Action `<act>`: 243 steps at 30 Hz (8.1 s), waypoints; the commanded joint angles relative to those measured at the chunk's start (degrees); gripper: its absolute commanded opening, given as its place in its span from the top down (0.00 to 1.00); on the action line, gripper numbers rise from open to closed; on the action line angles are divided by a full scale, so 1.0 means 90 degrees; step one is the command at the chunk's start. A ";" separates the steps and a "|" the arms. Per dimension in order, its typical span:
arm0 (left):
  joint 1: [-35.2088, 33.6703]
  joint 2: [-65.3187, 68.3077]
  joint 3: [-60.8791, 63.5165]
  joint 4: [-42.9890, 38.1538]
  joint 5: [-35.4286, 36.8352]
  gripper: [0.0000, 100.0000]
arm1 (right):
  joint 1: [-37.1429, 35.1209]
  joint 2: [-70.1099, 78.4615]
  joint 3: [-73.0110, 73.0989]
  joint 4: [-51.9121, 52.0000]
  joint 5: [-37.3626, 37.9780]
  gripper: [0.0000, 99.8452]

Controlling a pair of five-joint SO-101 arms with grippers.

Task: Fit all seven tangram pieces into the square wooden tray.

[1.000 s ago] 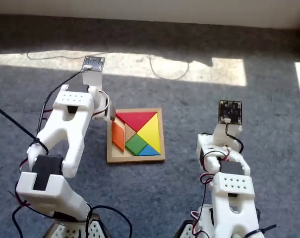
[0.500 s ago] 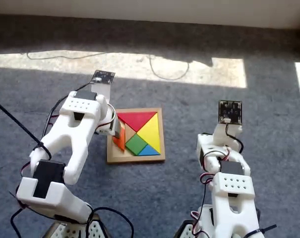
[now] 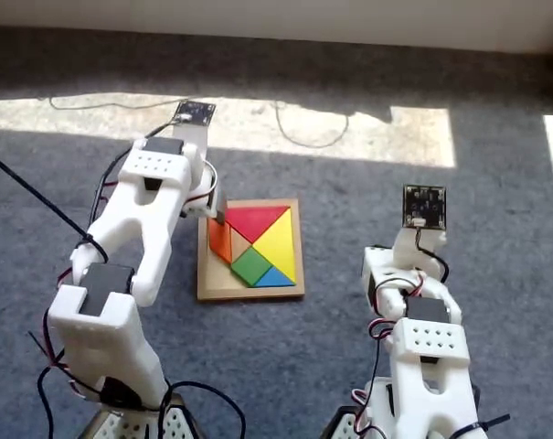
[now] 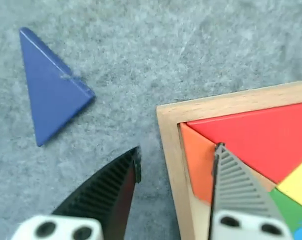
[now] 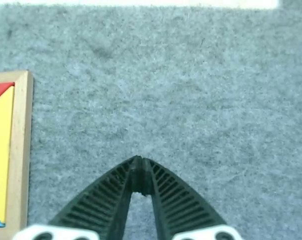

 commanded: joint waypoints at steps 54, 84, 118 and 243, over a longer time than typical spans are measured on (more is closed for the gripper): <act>-0.1460 0.2886 -0.5280 0.2823 -0.3096 0.87 | -0.0044 -0.0103 -0.0015 -0.0181 0.0068 0.99; 0.0806 -0.2447 -0.0288 0.2891 -0.5548 0.90 | 0.0122 -0.0103 -0.0054 -0.0190 0.0059 0.99; 0.0132 -0.3863 0.2896 -0.0283 -0.6105 0.78 | 0.0259 -0.0093 0.0239 -0.1099 0.0059 0.99; -0.1109 -1.3631 0.9822 -0.1573 -0.1201 0.79 | -0.0132 -0.6159 0.1675 0.1705 0.0049 0.99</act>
